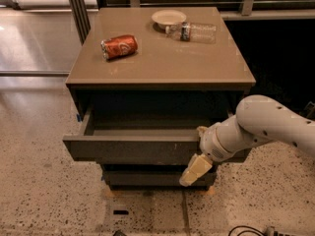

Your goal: Open top drawer

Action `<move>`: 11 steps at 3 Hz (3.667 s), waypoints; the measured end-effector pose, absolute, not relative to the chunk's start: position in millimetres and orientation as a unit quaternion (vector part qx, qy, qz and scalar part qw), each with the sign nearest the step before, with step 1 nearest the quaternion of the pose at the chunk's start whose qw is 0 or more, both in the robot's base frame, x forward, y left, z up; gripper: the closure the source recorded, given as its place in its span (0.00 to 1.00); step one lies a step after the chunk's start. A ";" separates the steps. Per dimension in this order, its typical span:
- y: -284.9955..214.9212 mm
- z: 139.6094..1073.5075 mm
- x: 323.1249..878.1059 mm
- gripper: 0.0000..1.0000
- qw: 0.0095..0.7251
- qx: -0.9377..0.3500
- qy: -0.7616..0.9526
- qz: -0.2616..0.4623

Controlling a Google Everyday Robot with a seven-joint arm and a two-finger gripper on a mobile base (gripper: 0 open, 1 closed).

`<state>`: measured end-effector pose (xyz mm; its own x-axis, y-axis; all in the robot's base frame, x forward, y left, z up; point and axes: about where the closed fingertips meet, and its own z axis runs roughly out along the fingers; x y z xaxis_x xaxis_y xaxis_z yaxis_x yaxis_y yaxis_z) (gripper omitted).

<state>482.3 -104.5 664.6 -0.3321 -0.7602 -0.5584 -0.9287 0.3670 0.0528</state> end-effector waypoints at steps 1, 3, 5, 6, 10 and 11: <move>-101.4 659.5 465.0 0.00 0.205 -0.529 0.797 0.209; -98.0 662.9 445.7 0.00 0.194 -0.528 0.795 0.228; -93.9 660.4 429.0 0.00 0.176 -0.533 0.793 0.236; -93.9 668.1 400.4 0.00 0.160 -0.529 0.794 0.253; -88.6 673.7 375.3 0.00 0.153 -0.530 0.787 0.276; -87.2 675.4 369.7 0.00 0.151 -0.529 0.785 0.285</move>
Offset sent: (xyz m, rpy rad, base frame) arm -0.1638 -0.0101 -0.0276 0.1819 0.3603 -0.0551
